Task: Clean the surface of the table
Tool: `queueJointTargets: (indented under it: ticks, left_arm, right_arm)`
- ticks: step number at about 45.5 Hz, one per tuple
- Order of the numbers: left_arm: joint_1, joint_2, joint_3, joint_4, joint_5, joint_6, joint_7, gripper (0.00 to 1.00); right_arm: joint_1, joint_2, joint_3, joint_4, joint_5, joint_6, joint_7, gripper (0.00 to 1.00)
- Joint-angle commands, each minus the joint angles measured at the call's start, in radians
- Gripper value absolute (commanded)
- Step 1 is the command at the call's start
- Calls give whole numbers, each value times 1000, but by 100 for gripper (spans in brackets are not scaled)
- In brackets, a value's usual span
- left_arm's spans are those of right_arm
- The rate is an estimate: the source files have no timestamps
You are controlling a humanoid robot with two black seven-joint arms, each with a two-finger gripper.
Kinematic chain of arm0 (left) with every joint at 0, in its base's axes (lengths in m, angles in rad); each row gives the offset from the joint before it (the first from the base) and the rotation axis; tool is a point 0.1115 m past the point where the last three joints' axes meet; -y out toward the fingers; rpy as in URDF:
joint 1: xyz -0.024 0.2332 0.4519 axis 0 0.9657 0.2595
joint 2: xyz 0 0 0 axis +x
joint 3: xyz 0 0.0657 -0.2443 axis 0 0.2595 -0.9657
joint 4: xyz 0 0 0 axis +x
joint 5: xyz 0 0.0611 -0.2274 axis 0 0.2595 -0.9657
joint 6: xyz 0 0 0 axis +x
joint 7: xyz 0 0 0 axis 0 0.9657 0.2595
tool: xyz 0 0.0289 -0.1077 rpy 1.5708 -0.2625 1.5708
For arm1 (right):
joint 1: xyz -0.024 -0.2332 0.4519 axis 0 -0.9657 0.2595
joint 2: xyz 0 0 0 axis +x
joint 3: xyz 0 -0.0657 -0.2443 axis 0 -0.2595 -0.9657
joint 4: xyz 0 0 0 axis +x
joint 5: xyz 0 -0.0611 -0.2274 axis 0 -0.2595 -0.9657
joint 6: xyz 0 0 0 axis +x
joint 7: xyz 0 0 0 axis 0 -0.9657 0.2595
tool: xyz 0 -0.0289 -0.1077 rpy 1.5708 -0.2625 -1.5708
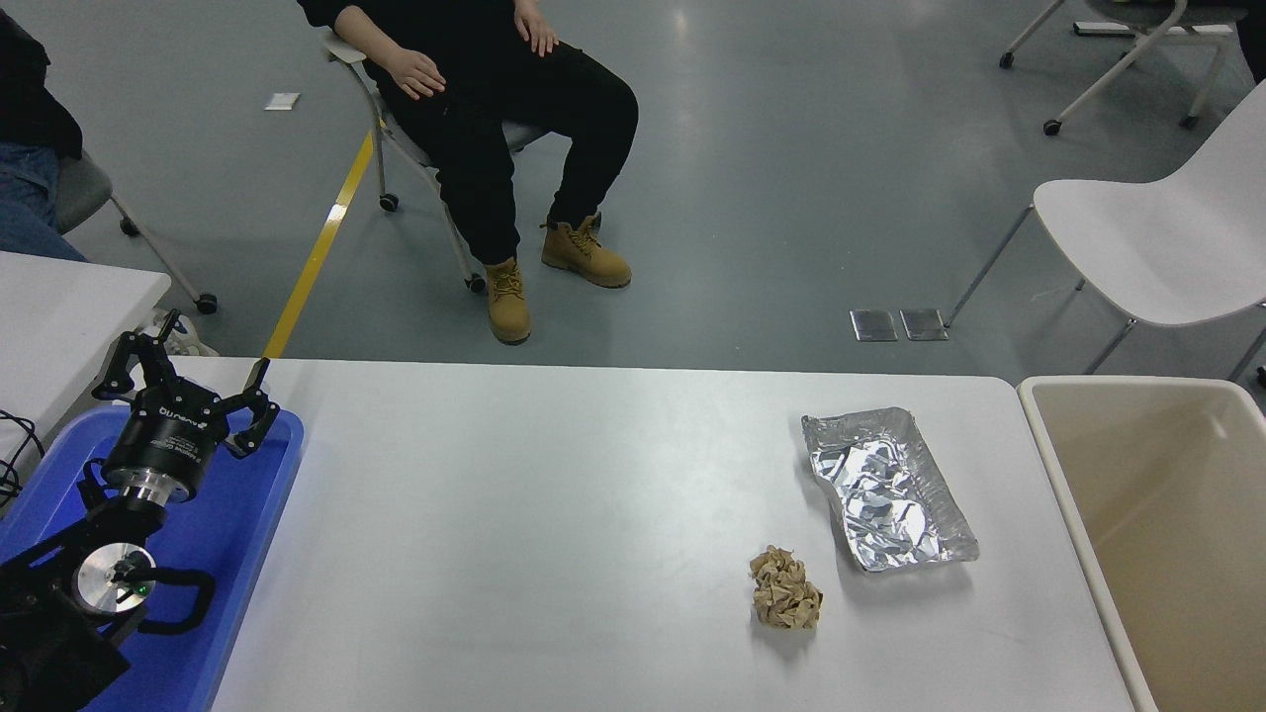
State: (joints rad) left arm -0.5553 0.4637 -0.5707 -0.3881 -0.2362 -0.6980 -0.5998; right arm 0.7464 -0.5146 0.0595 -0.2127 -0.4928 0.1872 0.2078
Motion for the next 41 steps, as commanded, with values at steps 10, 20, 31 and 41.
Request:
queueJointTargets:
  ticks: [10, 20, 31, 41]
  left_arm:
    - [0, 1, 0, 0, 0, 0, 0, 100]
    - [0, 0, 0, 0, 0, 0, 1, 100]
    - [0, 0, 0, 0, 0, 0, 0, 100]
    - [0, 1, 0, 0, 0, 0, 0, 100]
  right_arm:
    - [-90, 91, -124, 7, 5, -11, 1, 0]
    - [-90, 179, -191, 7, 5, -43, 1, 0]
    - [-96, 205, -227, 9, 5, -71, 1, 0]
    - [-96, 205, -224, 7, 5, -72, -2, 0]
